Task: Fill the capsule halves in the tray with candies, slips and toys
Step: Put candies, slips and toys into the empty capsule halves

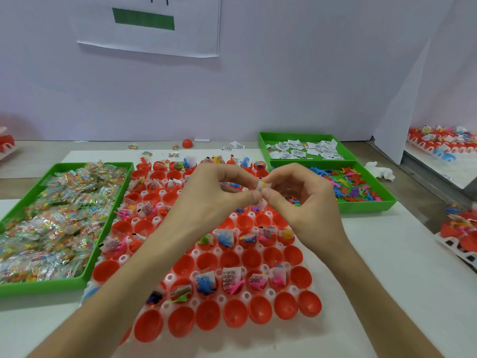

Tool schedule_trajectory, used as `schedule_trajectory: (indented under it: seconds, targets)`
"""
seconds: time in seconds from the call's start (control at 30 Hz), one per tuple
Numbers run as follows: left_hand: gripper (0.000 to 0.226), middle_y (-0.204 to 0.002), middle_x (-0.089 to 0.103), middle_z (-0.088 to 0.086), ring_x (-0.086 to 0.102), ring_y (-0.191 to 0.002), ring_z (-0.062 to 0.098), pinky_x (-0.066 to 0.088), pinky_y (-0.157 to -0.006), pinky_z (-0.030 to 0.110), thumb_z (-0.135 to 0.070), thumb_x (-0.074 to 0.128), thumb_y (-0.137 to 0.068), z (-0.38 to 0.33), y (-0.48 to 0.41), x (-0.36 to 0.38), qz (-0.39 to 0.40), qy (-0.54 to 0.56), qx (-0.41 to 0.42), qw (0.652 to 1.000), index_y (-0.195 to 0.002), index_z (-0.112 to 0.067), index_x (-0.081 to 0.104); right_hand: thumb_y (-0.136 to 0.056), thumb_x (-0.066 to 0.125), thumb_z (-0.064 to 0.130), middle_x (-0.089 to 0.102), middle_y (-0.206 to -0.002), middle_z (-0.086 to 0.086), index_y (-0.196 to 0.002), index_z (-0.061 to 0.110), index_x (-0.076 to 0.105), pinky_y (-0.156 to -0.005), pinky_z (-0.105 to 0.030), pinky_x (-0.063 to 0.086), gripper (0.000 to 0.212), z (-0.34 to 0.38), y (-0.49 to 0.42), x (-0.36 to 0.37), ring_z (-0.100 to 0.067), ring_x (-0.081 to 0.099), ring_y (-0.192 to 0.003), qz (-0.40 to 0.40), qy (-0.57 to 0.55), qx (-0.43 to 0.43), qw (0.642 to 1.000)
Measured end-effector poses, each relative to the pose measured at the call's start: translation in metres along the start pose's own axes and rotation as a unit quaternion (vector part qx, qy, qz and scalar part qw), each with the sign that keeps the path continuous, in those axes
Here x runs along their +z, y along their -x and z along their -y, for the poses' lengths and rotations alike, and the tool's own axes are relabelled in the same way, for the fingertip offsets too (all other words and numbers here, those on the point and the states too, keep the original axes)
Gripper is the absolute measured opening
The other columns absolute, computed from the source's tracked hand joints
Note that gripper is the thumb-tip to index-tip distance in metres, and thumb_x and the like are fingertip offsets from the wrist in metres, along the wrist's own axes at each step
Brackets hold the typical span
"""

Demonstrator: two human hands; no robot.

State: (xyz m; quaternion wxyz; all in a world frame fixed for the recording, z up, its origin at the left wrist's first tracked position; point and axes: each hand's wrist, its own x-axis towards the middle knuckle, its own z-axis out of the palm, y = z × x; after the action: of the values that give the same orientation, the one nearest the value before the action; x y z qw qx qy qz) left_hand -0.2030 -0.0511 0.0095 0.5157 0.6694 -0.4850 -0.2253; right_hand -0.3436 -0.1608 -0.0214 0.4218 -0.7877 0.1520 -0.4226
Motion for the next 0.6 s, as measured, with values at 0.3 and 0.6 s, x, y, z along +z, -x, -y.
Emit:
schedule_trajectory:
  seconds: [0.3, 0.6]
  targets:
    - [0.035, -0.078, 0.076, -0.006, 0.073, -0.07, 0.006, 0.06, -0.071, 0.023, -0.006, 0.083, -0.08, -0.004, 0.003, 0.004, -0.032, -0.044, 0.039, 0.998, -0.105, -0.025, 0.068, -0.083, 0.079, 0.007, 0.075, -0.087, 0.001, -0.097, 0.019, 0.074, -0.077, -0.038, 0.061, 0.019, 0.001, -0.003, -0.004, -0.019, 0.074, -0.08, 0.035, -0.024, 0.048, 0.998]
    - [0.041, -0.079, 0.077, -0.007, 0.073, -0.074, -0.001, 0.056, -0.076, 0.013, 0.001, 0.078, -0.082, -0.013, 0.007, 0.0, 0.045, -0.079, 0.054, 0.994, -0.114, -0.024, 0.069, -0.08, 0.082, 0.009, 0.076, -0.08, 0.001, -0.083, 0.019, 0.075, -0.073, -0.029, 0.06, 0.012, 0.014, -0.002, -0.026, -0.014, 0.074, -0.073, 0.113, 0.052, 0.047, 0.991]
